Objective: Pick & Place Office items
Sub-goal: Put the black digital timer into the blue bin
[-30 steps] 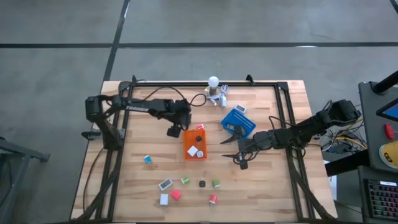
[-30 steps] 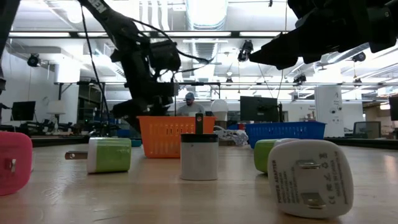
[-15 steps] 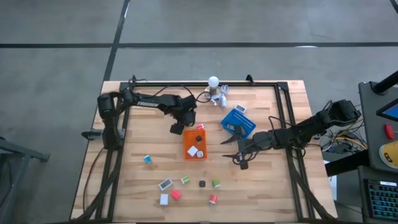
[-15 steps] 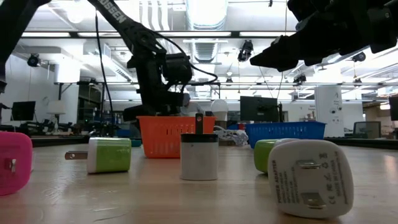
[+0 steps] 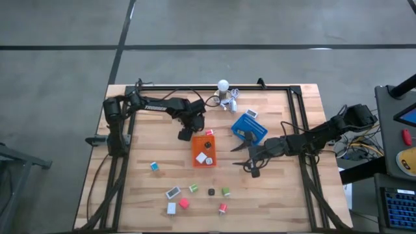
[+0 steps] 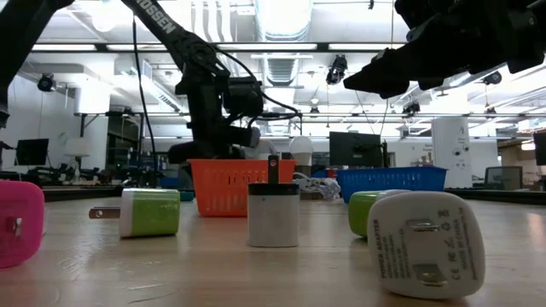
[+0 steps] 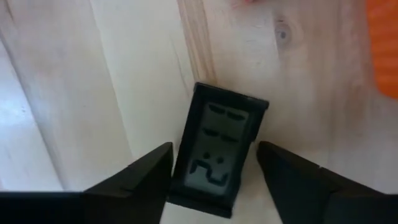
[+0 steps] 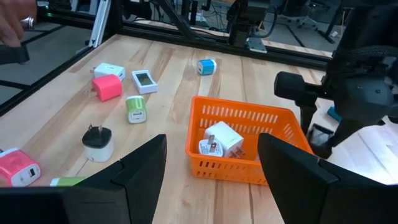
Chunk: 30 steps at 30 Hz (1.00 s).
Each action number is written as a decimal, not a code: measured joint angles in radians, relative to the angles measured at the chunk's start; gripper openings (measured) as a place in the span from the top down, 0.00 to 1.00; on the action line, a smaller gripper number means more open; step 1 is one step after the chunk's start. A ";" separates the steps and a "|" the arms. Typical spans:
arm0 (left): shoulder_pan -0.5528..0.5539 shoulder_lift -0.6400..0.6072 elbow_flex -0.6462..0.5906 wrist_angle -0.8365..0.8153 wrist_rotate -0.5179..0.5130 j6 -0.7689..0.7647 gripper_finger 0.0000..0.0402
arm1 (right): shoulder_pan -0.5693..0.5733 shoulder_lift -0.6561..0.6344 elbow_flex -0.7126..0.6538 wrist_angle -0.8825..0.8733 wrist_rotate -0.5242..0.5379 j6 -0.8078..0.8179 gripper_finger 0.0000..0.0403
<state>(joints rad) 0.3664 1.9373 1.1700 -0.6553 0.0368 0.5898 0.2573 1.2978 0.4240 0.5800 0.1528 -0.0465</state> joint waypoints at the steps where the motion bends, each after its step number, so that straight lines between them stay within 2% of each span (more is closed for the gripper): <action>1: 0.000 0.000 -0.001 -0.001 0.001 -0.003 0.44 | 0.000 0.000 0.000 0.000 0.000 0.001 0.39; 7: -0.002 0.000 -0.002 -0.007 0.001 -0.060 0.65 | 0.000 0.000 0.000 0.000 -0.004 0.002 0.39; 24: -0.003 -0.002 -0.003 -0.013 -0.007 -0.082 0.65 | 0.000 0.000 0.000 0.000 -0.005 0.002 0.39; 30: 0.002 -0.044 -0.015 -0.033 -0.014 -0.114 0.65 | 0.000 0.000 0.000 0.001 -0.008 0.002 0.39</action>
<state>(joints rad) 0.3683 1.8930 1.1554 -0.6886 0.0223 0.4757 0.2573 1.2976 0.4240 0.5807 0.1448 -0.0441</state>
